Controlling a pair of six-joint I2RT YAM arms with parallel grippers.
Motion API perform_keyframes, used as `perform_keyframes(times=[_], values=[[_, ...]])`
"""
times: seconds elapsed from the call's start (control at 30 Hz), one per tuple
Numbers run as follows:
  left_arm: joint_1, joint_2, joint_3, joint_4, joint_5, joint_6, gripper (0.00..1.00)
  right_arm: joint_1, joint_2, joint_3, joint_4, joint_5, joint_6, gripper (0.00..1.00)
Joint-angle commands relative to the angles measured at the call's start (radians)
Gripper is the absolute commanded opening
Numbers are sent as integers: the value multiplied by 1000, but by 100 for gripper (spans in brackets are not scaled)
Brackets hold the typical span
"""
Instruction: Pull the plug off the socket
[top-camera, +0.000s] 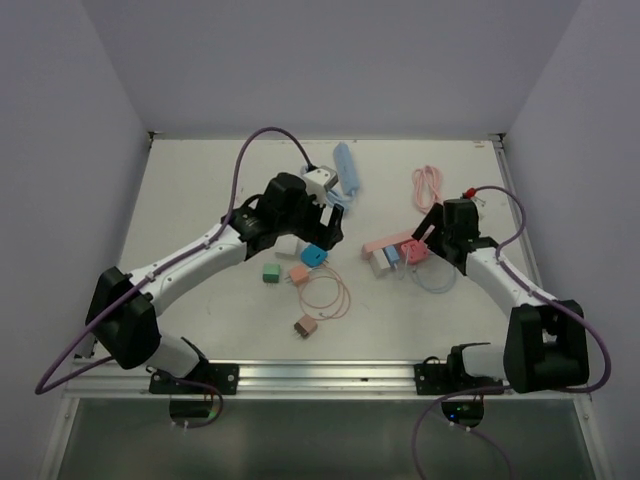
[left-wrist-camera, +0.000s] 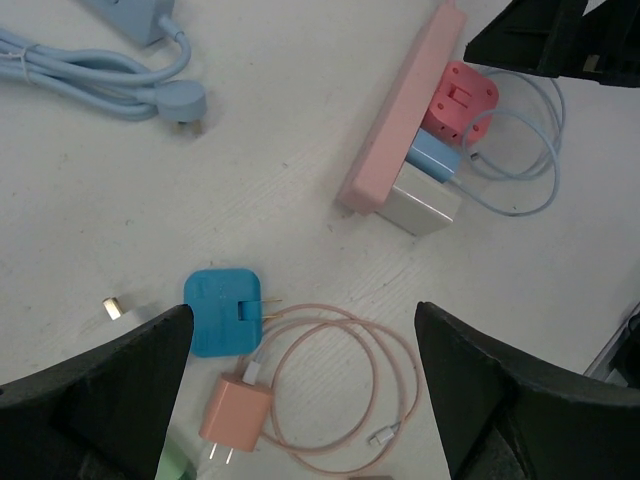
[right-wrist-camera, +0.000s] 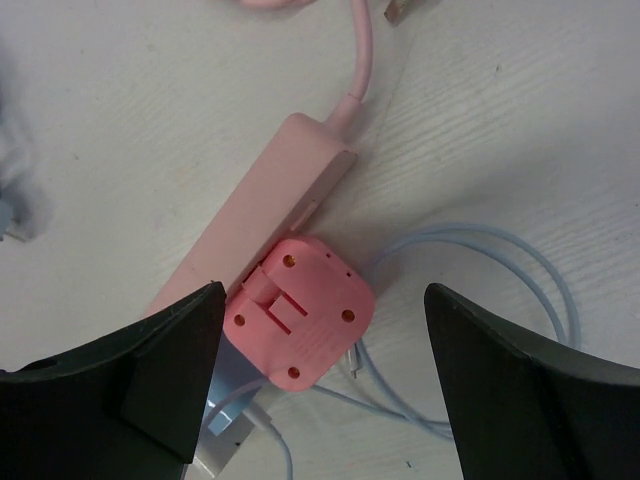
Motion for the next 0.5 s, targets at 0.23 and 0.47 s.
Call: perform_keyframes(times=[0.23, 0.47], values=[[1, -175, -190, 14, -60, -22, 95, 1, 221, 149, 91, 46, 13, 85], [0, -275, -285, -9, -89, -45, 95, 1, 373, 261, 114, -71, -50, 81]])
